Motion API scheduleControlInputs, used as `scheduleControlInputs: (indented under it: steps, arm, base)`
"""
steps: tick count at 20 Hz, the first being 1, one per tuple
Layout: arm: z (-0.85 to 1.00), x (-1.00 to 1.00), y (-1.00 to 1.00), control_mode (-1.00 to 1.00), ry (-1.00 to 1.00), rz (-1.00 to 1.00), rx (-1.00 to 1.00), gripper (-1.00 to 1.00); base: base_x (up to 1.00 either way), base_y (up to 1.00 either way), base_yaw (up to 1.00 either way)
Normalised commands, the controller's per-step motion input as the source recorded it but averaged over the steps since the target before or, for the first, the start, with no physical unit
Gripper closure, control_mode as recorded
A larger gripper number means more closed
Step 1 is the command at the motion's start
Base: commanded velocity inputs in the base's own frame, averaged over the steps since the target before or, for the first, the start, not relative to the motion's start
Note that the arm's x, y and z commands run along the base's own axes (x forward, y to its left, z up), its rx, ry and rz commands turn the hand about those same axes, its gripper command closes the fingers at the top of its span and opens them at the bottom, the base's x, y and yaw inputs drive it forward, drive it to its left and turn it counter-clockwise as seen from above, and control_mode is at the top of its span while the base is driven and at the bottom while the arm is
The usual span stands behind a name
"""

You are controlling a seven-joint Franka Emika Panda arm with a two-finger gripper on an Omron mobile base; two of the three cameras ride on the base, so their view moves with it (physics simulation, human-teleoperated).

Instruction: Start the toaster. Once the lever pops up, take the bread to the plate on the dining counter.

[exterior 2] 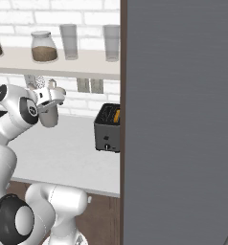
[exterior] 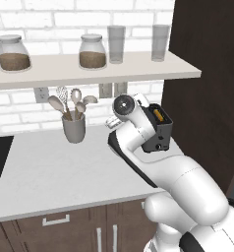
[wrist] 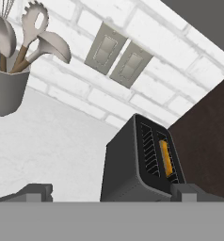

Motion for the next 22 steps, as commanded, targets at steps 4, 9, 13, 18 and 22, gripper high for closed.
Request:
scheduleControlInputs:
  steps: [4,9,13,18,22]
  arm:
    - [0.00,0.00,0.00,-1.00,0.00,0.00,0.00,-1.00]
    - [0.00,0.00,0.00,-1.00,0.00,0.00,0.00,-1.00]
    - [0.00,0.00,0.00,-1.00,0.00,0.00,0.00,-1.00]
    - [0.00,0.00,0.00,-1.00,0.00,0.00,0.00,-1.00]
    - [0.00,0.00,0.00,-1.00,0.00,0.00,0.00,-1.00]
  base:
    - [0.00,0.00,0.00]
    - [0.00,0.00,0.00]
    - [0.00,0.00,0.00]
    - [0.00,0.00,0.00]
    - [0.00,0.00,0.00]
